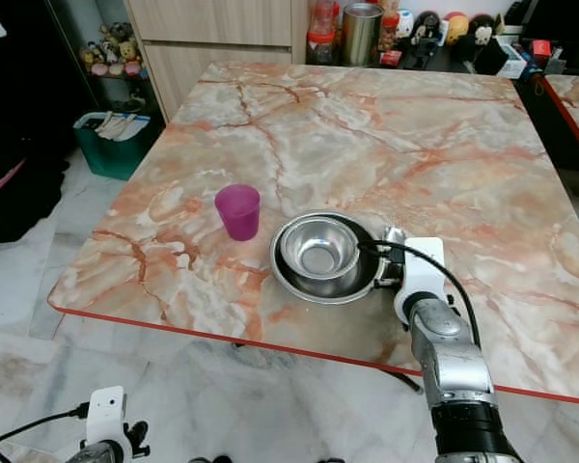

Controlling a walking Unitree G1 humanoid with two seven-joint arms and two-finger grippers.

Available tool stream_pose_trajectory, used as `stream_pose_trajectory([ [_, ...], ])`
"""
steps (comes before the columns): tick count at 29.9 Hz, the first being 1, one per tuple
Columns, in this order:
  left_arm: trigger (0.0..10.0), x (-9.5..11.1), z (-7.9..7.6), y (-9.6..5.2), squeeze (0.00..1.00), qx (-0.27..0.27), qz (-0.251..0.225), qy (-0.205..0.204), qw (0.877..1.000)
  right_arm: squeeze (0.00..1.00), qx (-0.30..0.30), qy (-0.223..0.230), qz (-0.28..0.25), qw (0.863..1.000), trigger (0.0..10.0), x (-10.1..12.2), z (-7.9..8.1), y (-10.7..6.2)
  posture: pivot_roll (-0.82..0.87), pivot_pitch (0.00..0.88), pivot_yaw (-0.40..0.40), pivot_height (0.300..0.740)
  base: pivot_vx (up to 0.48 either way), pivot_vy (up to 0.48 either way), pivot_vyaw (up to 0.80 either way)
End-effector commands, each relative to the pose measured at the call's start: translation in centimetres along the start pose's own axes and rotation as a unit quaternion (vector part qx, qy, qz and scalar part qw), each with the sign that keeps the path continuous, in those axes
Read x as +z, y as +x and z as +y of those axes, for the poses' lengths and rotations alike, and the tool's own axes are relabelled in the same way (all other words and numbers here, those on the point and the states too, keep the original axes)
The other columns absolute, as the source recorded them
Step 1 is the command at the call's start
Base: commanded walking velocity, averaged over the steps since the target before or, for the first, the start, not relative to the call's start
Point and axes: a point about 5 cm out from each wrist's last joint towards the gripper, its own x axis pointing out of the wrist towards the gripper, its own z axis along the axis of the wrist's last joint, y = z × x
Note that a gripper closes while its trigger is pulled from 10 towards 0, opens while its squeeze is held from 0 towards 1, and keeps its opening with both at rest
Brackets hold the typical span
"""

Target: Setting the table

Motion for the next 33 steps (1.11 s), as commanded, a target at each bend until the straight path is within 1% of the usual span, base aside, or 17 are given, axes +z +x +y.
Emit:
stream_pose_trajectory([
  [1, 10.0, -0.3, 0.4, -0.1, 0.0, 0.003, 0.008, -0.01, 1.0, 1.0, 0.003, 0.002, -0.005, 1.0, 10.0, 0.2, 0.1, 0.0, -0.03, 0.136, 0.035, 0.74, 0.0, 0.0, 0.0],
  [6, 10.0, -0.3, 0.4, -0.1, 0.0, 0.002, 0.009, -0.011, 1.0, 1.0, 0.003, -0.003, -0.01, 1.0, 10.0, 0.4, 0.1, -0.1, -0.03, 0.136, 0.036, 0.74, 0.0, 0.0, 0.0],
  [7, 10.0, -0.3, 0.5, -0.1, 0.0, 0.002, 0.009, -0.012, 1.0, 0.0, 0.0, -0.008, -0.027, 1.0, 10.0, 1.0, 0.1, -0.2, -0.03, 0.137, 0.036, 0.74, 0.0, 0.0, 0.0],
  [8, 10.0, -0.3, 0.5, -0.1, 0.0, 0.002, 0.009, -0.012, 1.0, 0.0, -0.002, -0.006, -0.042, 0.999, 10.0, 1.4, 0.1, -0.3, -0.03, 0.137, 0.036, 0.74, 0.0, 0.0, 0.0],
  [10, 10.0, -0.3, 0.5, -0.1, 0.0, 0.001, 0.009, -0.012, 1.0, 0.0, 0.006, 0.009, -0.089, 0.996, 10.0, 2.7, 0.2, -0.5, -0.03, 0.138, 0.038, 0.74, 0.0, 0.0, 0.0],
  [13, 10.0, -0.3, 0.5, -0.1, 0.0, 0.0, 0.01, -0.013, 1.0, 0.0, 0.007, 0.016, -0.127, 0.992, 10.0, 3.8, 0.2, -0.8, -0.03, 0.138, 0.038, 0.74, 0.0, 0.0, 0.0],
  [17, 10.0, -0.4, 0.4, -0.1, 0.0, -0.002, 0.01, -0.013, 1.0, 0.0, 0.007, 0.019, -0.132, 0.991, 10.0, 3.9, 0.2, -0.8, -0.03, 0.136, 0.038, 0.74, 0.0, 0.0, 0.0],
  [23, 10.0, -0.4, 0.3, -0.1, 0.0, -0.007, 0.013, -0.016, 1.0, 0.0, 0.009, 0.013, -0.127, 0.992, 10.0, 3.6, 0.3, -0.8, -0.03, 0.137, 0.037, 0.74, 0.0, 0.0, 0.0],
  [29, 10.0, -0.5, 0.2, -0.1, 0.0, -0.01, 0.014, -0.017, 1.0, 0.0, 0.001, 0.018, -0.143, 0.989, 10.0, 3.9, 0.2, -1.0, -0.03, 0.136, 0.039, 0.74, 0.0, 0.0, 0.0],
  [30, 10.0, -0.5, 0.2, -0.1, 0.0, -0.01, 0.011, -0.018, 1.0, 0.0, -0.007, 0.04, -0.202, 0.979, 10.0, 5.6, 0.0, -1.5, -0.03, 0.135, 0.039, 0.74, 0.0, 0.0, 0.0],
  [31, 10.0, -0.4, 0.3, -0.1, 0.0, -0.009, 0.006, -0.016, 1.0, 0.0, -0.013, 0.056, -0.25, 0.966, 10.0, 7.0, -0.2, -2.0, -0.03, 0.129, 0.042, 0.74, 0.0, 0.0, 0.0],
  [32, 10.0, -0.4, 0.3, -0.1, 0.0, -0.009, 0.006, -0.016, 1.0, 0.0, -0.013, 0.056, -0.25, 0.966, 10.0, 7.0, -0.2, -2.0, -0.03, 0.129, 0.042, 0.74, 0.0, 0.0, 0.0],
  [33, 10.0, -0.3, 0.3, -0.1, 0.0, -0.006, 0.002, -0.013, 1.0, 0.0, -0.017, 0.065, -0.278, 0.958, 10.0, 7.8, -0.2, -2.3, -0.03, 0.125, 0.042, 0.74, 0.0, 0.0, 0.0],
])
